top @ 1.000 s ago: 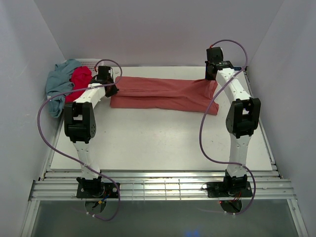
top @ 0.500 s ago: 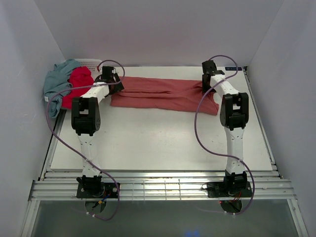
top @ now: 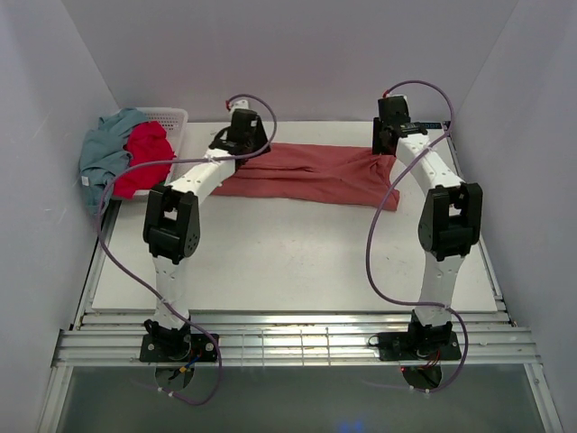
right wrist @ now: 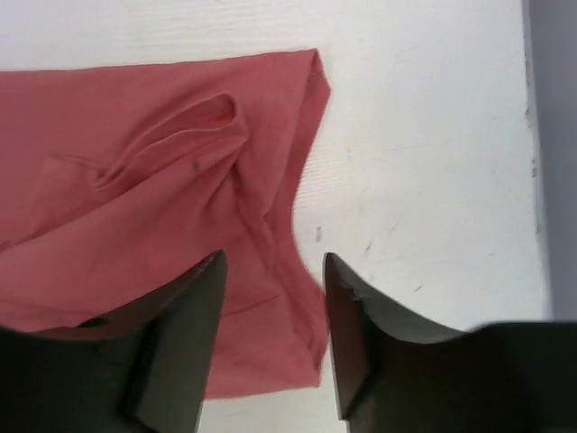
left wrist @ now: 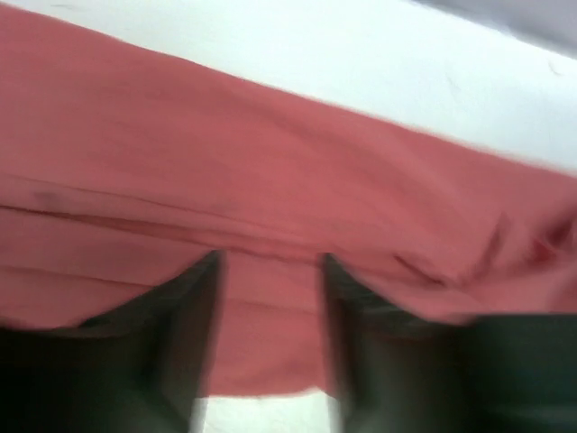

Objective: Fold and stack the t-shirts
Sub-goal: Fold the tshirt

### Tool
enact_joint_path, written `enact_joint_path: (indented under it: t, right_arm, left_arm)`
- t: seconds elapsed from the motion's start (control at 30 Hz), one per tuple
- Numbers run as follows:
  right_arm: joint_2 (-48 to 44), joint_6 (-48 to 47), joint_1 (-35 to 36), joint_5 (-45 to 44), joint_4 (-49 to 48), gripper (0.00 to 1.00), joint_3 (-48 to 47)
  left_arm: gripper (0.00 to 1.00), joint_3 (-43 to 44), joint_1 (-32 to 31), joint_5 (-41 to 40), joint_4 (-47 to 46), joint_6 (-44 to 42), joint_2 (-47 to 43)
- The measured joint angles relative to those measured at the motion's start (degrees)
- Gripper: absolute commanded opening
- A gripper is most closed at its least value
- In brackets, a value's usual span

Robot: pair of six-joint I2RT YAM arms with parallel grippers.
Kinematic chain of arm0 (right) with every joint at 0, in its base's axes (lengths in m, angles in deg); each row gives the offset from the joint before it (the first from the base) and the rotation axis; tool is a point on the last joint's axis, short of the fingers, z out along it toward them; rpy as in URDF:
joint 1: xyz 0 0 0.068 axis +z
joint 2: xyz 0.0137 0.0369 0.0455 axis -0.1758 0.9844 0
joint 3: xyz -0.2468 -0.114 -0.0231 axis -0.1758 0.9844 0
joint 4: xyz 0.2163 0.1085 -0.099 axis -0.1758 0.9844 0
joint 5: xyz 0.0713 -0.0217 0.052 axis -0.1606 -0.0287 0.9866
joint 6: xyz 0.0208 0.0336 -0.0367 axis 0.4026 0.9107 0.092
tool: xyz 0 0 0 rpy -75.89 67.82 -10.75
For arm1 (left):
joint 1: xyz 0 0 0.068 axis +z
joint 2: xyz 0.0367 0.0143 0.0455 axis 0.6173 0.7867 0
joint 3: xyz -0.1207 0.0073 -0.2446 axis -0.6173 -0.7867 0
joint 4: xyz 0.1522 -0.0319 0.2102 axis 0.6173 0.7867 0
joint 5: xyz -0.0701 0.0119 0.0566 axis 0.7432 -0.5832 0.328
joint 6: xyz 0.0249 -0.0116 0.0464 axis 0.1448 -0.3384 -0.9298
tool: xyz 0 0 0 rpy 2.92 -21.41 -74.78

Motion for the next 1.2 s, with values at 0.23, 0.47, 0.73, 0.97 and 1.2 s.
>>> enact_joint_path:
  t: [0.23, 0.47, 0.73, 0.97, 1.2]
  right_arm:
    - [-5.49, 1.95, 2.69, 8.61, -2.03, 0.08, 7.56]
    - [-0.72, 3.54, 2.58, 15.69, -0.96, 0.08, 10.99]
    - [4.70, 4.68, 2.58, 17.81, 0.72, 0.08, 10.99]
    - [4.83, 5.60, 2.58, 16.41, 2.23, 0.08, 10.84]
    - [4.37, 6.29, 2.60, 15.39, 1.88, 0.08, 11.85]
  left_arm:
    - [0.00, -4.79, -7.52, 9.22, -2.58, 1.20, 0.24]
    - [0.00, -10.08, -4.46, 11.45, -3.04, 1.60, 0.52]
    - [0.00, -13.20, -4.52, 12.17, -3.10, 1.57, 0.55]
    - [0.00, -15.50, -4.79, 12.55, -4.42, 1.55, 0.55]
    - [0.00, -21.99, -4.79, 12.07, -9.51, 1.97, -1.07]
